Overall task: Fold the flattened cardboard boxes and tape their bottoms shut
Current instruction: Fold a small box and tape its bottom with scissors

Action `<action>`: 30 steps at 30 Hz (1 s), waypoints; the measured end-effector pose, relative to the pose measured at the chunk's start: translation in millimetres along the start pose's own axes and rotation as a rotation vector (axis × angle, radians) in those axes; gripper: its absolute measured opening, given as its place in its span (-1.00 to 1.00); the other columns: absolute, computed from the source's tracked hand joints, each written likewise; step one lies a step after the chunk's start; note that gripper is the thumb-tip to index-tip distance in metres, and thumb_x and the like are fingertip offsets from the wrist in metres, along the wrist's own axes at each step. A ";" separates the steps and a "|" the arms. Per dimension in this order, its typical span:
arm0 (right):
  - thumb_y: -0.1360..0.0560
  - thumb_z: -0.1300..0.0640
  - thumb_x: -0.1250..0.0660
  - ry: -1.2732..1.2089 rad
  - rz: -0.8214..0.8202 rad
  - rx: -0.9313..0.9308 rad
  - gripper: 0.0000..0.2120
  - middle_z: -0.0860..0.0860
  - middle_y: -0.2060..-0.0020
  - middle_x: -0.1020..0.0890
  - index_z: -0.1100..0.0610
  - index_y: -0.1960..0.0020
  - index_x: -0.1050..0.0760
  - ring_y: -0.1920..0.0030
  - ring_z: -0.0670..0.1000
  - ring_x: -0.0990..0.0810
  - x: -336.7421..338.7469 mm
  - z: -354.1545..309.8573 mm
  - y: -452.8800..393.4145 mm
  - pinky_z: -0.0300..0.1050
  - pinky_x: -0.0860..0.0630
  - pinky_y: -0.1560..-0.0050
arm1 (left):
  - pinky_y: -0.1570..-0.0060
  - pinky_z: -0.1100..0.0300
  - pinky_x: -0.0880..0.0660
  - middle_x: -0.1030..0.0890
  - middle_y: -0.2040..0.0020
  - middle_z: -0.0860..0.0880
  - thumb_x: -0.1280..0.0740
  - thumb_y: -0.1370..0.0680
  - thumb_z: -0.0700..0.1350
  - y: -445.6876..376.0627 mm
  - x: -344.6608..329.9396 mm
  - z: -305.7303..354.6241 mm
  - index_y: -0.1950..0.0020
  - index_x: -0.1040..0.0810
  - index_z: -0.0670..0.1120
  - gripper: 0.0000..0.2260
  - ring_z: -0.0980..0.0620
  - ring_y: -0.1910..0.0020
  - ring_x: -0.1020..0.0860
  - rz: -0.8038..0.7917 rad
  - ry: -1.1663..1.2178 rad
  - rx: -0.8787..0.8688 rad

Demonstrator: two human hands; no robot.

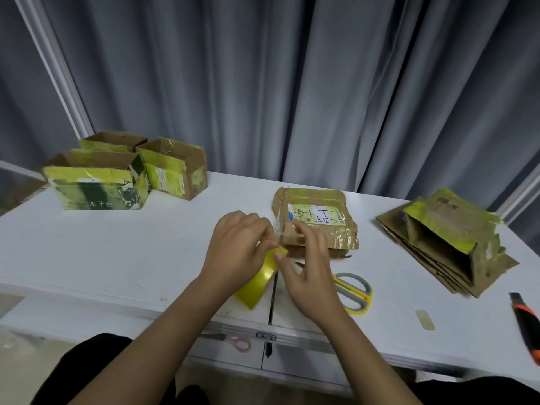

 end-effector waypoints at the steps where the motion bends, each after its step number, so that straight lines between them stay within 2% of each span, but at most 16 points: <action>1: -0.46 -0.18 -0.32 -0.110 -0.044 -0.116 -0.40 -0.11 -0.26 -0.32 -0.05 -0.42 -0.24 -0.30 -0.16 -0.32 -5.8 10.3 11.6 -0.26 -0.31 -0.29 | 0.17 0.20 -0.24 -0.53 0.29 0.11 -0.30 -0.45 0.02 -0.9 2.8 4.8 0.24 -0.51 0.01 -0.88 0.02 0.26 -0.43 0.010 0.013 -0.003; 2: -0.38 -0.27 -0.34 -0.202 -0.088 -0.208 -0.30 -0.12 -0.29 -0.29 -0.12 -0.43 -0.18 -0.34 -0.15 -0.31 -11.5 18.6 23.6 -0.18 -0.34 -0.32 | 0.18 0.21 -0.21 -0.53 0.28 0.11 -0.30 -0.45 0.03 -1.4 5.0 10.5 0.23 -0.51 0.01 -0.87 0.02 0.25 -0.42 0.016 0.030 -0.008; 4: -0.27 -0.33 -0.40 -0.317 -0.107 -0.315 -0.28 -0.09 -0.27 -0.33 -0.19 -0.34 -0.23 -0.30 -0.14 -0.37 -12.4 28.2 42.3 -0.05 -0.42 -0.30 | 0.18 0.23 -0.19 -0.54 0.25 0.11 -0.29 -0.45 0.03 -0.8 5.9 24.3 0.21 -0.51 0.00 -0.88 0.05 0.22 -0.40 0.016 0.064 -0.022; 7: -0.20 -0.28 -0.43 -0.410 0.003 -0.357 -0.35 0.01 -0.12 -0.46 -0.09 -0.20 -0.32 -0.15 -0.07 -0.46 10.9 33.7 54.8 -0.20 -0.44 -0.15 | 0.15 0.21 -0.28 -0.50 0.24 0.14 -0.31 -0.45 0.00 1.8 4.1 43.7 0.19 -0.50 0.01 -0.91 0.08 0.20 -0.39 0.021 0.170 -0.027; 9: -0.23 -0.23 -0.42 -0.521 -0.066 -0.339 -0.39 -0.01 -0.06 -0.57 0.00 -0.18 -0.40 -0.08 -0.04 -0.55 17.5 28.2 60.7 -0.27 -0.47 -0.02 | 0.13 0.19 -0.35 -0.48 0.24 0.12 -0.32 -0.45 0.00 -0.9 3.3 51.0 0.19 -0.49 0.02 -0.92 0.07 0.17 -0.42 0.028 0.296 0.033; 11: -0.27 -0.15 -0.42 -0.617 -0.124 -0.336 -0.45 -0.07 -0.01 -0.67 0.06 -0.18 -0.49 -0.05 -0.07 -0.62 22.3 23.6 66.2 -0.27 -0.51 0.02 | 0.12 0.21 -0.39 -0.48 0.23 0.08 -0.35 -0.45 -0.03 -6.7 1.3 57.2 0.21 -0.49 0.03 -0.92 0.08 0.17 -0.46 0.046 0.431 0.088; 13: -0.28 -0.08 -0.43 -0.633 -0.089 -0.315 -0.54 -0.08 0.09 -0.68 0.08 -0.12 -0.54 0.02 -0.08 -0.63 35.4 21.3 68.2 -0.21 -0.54 0.02 | 0.13 0.29 -0.40 -0.50 0.22 0.05 -0.39 -0.46 -0.12 -12.4 -0.6 61.9 0.23 -0.47 0.04 -0.87 0.13 0.21 -0.47 0.066 0.568 0.138; 16: -0.42 0.02 -0.43 -0.448 -0.022 -0.206 -0.81 -0.13 0.19 -0.66 0.04 -0.01 -0.58 0.14 -0.14 -0.59 64.7 16.3 65.5 -0.26 -0.50 0.11 | 0.16 0.27 -0.42 -0.51 0.26 0.03 -0.41 -0.47 -0.22 -14.0 -5.6 58.7 0.24 -0.47 -0.01 -0.82 0.12 0.27 -0.47 0.093 0.726 0.255; 18: -0.47 0.03 -0.41 -0.316 0.007 -0.154 -0.89 -0.16 0.21 -0.64 0.00 0.02 -0.57 0.18 -0.19 -0.56 90.6 16.9 63.9 -0.33 -0.46 0.16 | 0.17 0.31 -0.40 -0.50 0.29 0.03 -0.40 -0.47 -0.26 -7.9 -5.7 58.3 0.24 -0.48 -0.07 -0.84 0.15 0.30 -0.43 0.100 0.810 0.306; 21: -0.42 -0.18 -0.37 0.103 0.041 -0.117 -0.77 -0.13 0.18 -0.63 -0.07 0.03 -0.56 0.13 -0.10 -0.58 127.7 31.2 55.6 -0.20 -0.47 0.13 | 0.21 0.43 -0.38 -0.50 0.29 0.00 -0.39 -0.48 -0.30 4.6 0.3 64.8 0.23 -0.48 -0.12 -0.85 0.20 0.32 -0.41 0.138 0.882 0.277; 23: -0.42 -0.22 -0.39 0.440 0.139 -0.184 -0.66 0.02 0.18 -0.64 -0.02 -0.05 -0.62 0.11 0.07 -0.60 150.7 47.0 47.9 -0.11 -0.44 0.13 | 0.21 0.41 -0.38 -0.51 0.29 -0.02 -0.39 -0.48 -0.29 12.3 -7.2 70.0 0.21 -0.49 -0.12 -0.86 0.21 0.31 -0.42 0.110 0.890 0.269; 24: -0.42 -0.21 -0.40 0.581 0.197 -0.156 -0.63 0.08 0.21 -0.65 0.03 -0.06 -0.63 0.13 0.14 -0.60 157.9 47.9 42.2 -0.09 -0.43 0.16 | 0.21 0.41 -0.38 -0.50 0.29 0.00 -0.39 -0.49 -0.28 15.7 -16.2 67.8 0.20 -0.49 -0.11 -0.87 0.23 0.32 -0.41 0.098 0.899 0.302; 28: -0.34 -0.06 -0.55 0.884 0.290 0.215 -0.66 0.11 0.42 -0.61 0.15 0.04 -0.60 0.39 0.21 -0.59 149.0 39.5 30.8 -0.09 -0.45 0.40 | 0.23 0.36 -0.35 -0.45 0.29 0.04 -0.34 -0.54 -0.21 28.2 -61.6 39.9 0.15 -0.47 -0.09 -0.90 0.21 0.32 -0.39 0.049 0.941 0.516; 30: -0.41 -0.09 -0.44 0.911 0.301 0.288 -0.69 0.08 0.45 -0.59 0.15 0.07 -0.60 0.40 0.18 -0.59 145.1 49.9 33.2 -0.11 -0.45 0.39 | 0.21 0.36 -0.38 -0.49 0.25 0.05 -0.31 -0.56 -0.20 35.5 -81.7 33.0 0.14 -0.48 -0.07 -0.91 0.16 0.28 -0.43 -0.033 0.910 0.527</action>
Point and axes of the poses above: each hand's wrist, its own y-axis away from the middle knuckle, its own x-axis out of the back of the hand, z = x × y, the point moved 7 cm from there along -y, towards the middle knuckle
